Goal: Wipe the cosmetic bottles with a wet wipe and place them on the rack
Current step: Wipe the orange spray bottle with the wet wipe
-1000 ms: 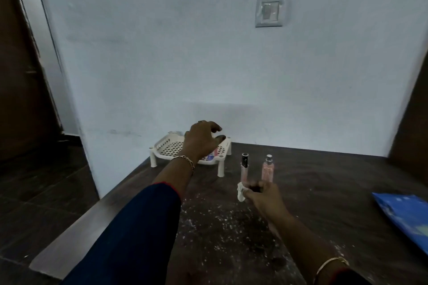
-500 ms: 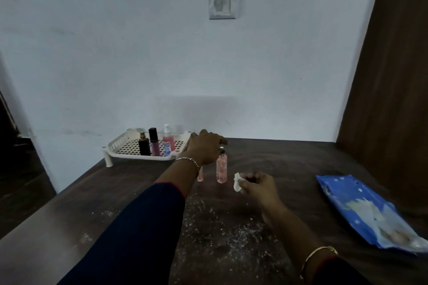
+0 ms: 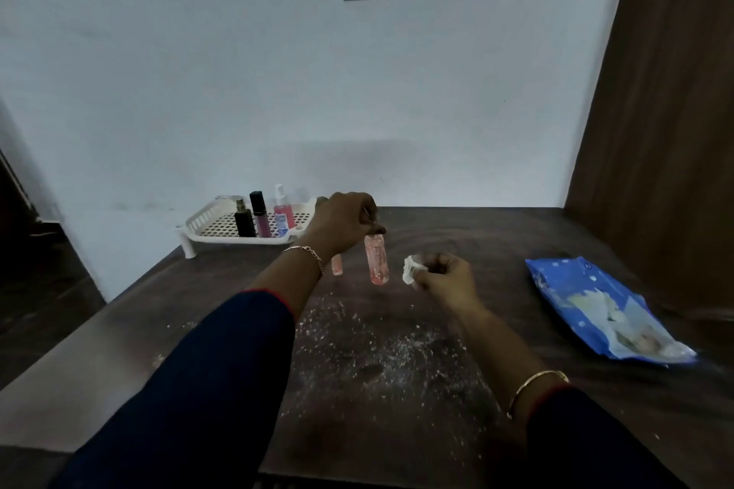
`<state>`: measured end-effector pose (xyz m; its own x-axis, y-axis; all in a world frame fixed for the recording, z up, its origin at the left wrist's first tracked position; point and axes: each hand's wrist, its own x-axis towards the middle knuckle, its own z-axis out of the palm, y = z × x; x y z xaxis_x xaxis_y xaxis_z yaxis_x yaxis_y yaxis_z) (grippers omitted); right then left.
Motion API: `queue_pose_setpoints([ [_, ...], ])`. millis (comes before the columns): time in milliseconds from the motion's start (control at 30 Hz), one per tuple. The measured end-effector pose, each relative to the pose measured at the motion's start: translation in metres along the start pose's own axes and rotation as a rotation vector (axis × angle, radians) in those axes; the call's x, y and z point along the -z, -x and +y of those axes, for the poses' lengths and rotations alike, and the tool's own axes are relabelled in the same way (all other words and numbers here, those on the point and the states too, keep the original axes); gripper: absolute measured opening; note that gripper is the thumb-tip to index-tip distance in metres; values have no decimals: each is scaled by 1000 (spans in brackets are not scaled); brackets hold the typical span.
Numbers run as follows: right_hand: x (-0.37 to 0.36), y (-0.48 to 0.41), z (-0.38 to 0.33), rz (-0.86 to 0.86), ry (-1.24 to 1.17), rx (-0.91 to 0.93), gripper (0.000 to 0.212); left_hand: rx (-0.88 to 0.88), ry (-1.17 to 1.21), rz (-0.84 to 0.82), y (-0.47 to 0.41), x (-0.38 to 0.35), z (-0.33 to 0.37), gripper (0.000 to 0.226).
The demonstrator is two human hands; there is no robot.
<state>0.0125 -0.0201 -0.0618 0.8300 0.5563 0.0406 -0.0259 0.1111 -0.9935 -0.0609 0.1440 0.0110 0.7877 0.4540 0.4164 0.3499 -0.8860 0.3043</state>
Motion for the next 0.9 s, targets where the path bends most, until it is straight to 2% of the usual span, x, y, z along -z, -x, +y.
queue_pose_setpoints([
  [167, 0, 24, -4, -43, 3, -20, 22, -37, 150, -73, 34, 22, -1, 25],
  [267, 0, 43, -7, -82, -36, -42, 15, -61, 239, -98, 57, 33, 2, 26],
  [467, -7, 78, -4, -127, -173, -89, 12, -77, 240, -108, 99, 41, 12, 25],
  [667, -16, 91, 13, -48, -185, -56, 10, -79, 287, -33, 124, 32, 19, 22],
  [800, -24, 96, 14, 1, -209, 5, 26, -51, 374, -12, 136, 28, 17, 13],
  [900, -28, 96, 11, 10, -226, 52, 20, 2, 450, -33, 139, 30, 11, 9],
])
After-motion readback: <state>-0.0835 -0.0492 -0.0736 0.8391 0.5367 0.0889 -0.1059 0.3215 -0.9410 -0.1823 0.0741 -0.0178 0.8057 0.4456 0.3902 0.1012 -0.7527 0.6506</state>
